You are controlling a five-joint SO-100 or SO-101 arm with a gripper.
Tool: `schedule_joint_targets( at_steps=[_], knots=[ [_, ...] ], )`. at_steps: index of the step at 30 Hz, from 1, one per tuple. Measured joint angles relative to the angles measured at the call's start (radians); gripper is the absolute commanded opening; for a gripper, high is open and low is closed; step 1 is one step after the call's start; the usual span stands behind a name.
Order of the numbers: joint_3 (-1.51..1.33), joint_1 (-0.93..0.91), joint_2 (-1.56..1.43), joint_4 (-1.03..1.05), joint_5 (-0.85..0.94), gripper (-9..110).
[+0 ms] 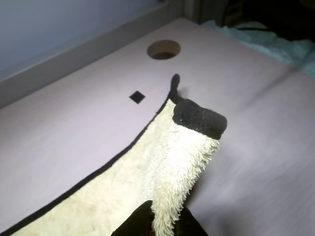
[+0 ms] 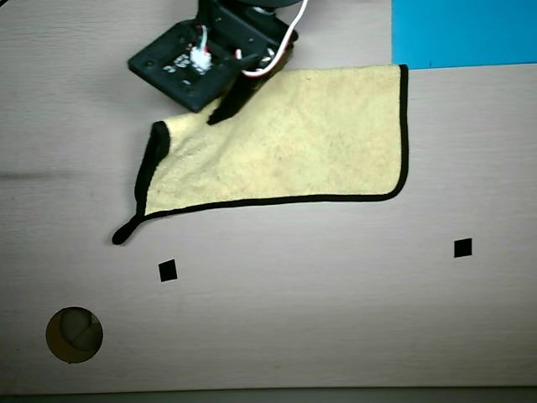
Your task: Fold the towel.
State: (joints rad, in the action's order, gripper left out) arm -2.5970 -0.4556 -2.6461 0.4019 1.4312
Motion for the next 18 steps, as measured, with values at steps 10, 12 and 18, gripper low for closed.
schedule_joint_targets(
  at_steps=[10, 12, 18],
  knots=[
    [0.0, 0.181, -0.21, 0.173, 0.08, 0],
    [0.0, 0.212, -0.224, 0.193, 0.103, 0],
    [0.0, 0.322, -0.281, 0.347, 0.229, 0]
  ],
)
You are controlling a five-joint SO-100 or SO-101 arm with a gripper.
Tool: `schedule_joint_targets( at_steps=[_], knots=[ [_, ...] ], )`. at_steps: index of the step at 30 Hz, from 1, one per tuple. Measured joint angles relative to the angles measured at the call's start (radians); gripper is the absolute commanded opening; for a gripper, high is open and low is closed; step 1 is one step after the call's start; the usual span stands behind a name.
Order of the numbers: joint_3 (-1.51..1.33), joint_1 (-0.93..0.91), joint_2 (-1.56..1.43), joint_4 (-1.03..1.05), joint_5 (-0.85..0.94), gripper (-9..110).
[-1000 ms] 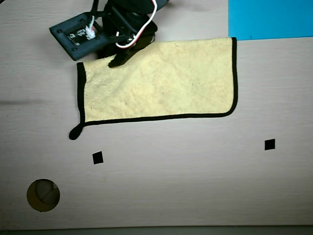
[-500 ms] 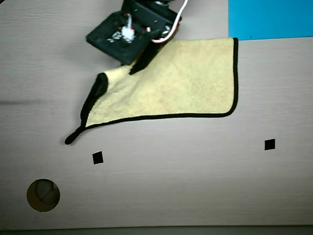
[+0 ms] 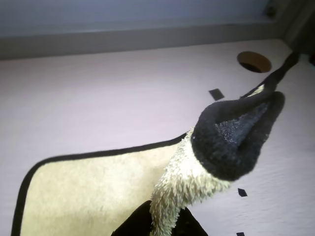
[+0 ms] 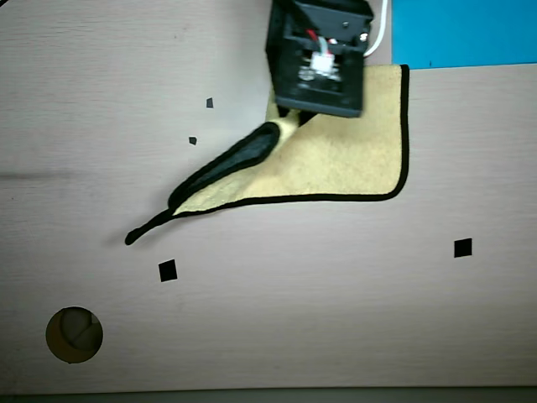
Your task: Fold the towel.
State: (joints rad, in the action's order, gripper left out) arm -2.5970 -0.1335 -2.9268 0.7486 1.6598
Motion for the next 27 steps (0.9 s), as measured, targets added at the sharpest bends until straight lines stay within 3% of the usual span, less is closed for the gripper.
schedule_joint_targets(
  at_steps=[11, 27],
  knots=[
    [-0.037, 0.098, -0.043, 0.156, 0.179, 0],
    [-0.003, 0.189, -0.074, 0.291, 0.13, 0]
  ],
)
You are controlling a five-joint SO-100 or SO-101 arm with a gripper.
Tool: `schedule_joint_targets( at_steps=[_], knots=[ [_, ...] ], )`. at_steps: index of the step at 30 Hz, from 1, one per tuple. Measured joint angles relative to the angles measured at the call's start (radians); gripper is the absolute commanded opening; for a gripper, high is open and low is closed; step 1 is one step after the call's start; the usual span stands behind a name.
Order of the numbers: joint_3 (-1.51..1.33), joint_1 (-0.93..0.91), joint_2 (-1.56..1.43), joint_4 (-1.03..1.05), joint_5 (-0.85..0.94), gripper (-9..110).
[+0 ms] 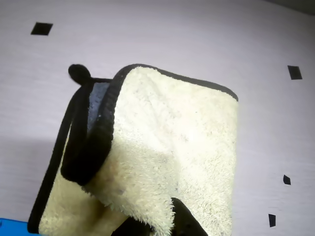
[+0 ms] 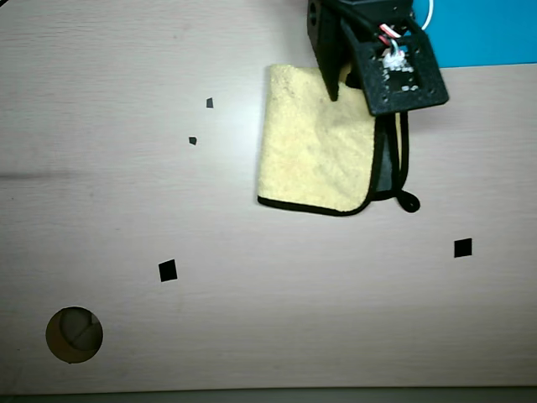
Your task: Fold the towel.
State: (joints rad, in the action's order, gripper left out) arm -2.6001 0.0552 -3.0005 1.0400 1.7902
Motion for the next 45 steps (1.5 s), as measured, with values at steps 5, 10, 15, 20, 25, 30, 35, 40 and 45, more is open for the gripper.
schedule_joint_targets(
  at_steps=[5, 10, 15, 20, 25, 30, 35, 40, 45],
  knots=[
    [0.002, 0.015, 0.0, 0.005, -0.012, 0],
    [0.023, 0.031, 0.0, 0.008, -0.02, 0],
    [0.044, 0.052, 0.0, 0.008, -0.044, 0],
    [0.087, 0.118, 0.002, 0.078, -0.106, 0],
    [0.095, 0.13, 0.018, 0.115, -0.166, 0],
    [0.095, 0.118, 0.091, 0.104, -0.236, 0],
    [0.046, 0.118, 0.158, -0.008, -0.27, 0],
    [0.012, 0.118, 0.178, -0.043, -0.301, 6],
    [0.012, 0.118, 0.178, 0.035, -0.337, 16]
  ],
)
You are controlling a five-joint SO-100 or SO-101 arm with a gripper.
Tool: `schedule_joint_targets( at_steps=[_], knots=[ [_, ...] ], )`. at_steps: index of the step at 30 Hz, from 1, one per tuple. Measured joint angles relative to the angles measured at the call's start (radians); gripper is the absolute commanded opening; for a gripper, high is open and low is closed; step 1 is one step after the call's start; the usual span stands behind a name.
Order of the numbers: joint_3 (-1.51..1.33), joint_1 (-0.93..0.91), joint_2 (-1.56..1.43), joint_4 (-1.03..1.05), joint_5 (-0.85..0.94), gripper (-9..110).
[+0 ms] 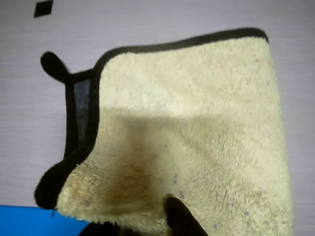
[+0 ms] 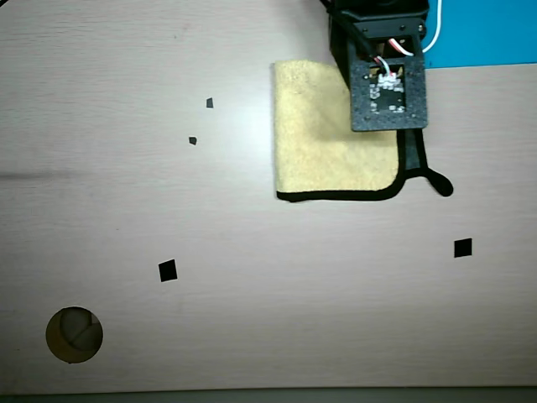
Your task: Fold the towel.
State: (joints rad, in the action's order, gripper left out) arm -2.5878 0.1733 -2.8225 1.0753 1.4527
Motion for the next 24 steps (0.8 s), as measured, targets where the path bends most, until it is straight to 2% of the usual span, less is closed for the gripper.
schedule_joint_targets(
  at_steps=[5, 13, 18, 24],
  knots=[
    [0.066, -0.002, 0.006, 0.118, -0.038, 22],
    [0.256, -0.002, 0.106, 0.285, -0.179, 22],
    [0.301, -0.002, 0.104, 0.348, -0.249, 4],
    [0.224, -0.012, 0.117, 0.227, -0.353, 0]
  ],
)
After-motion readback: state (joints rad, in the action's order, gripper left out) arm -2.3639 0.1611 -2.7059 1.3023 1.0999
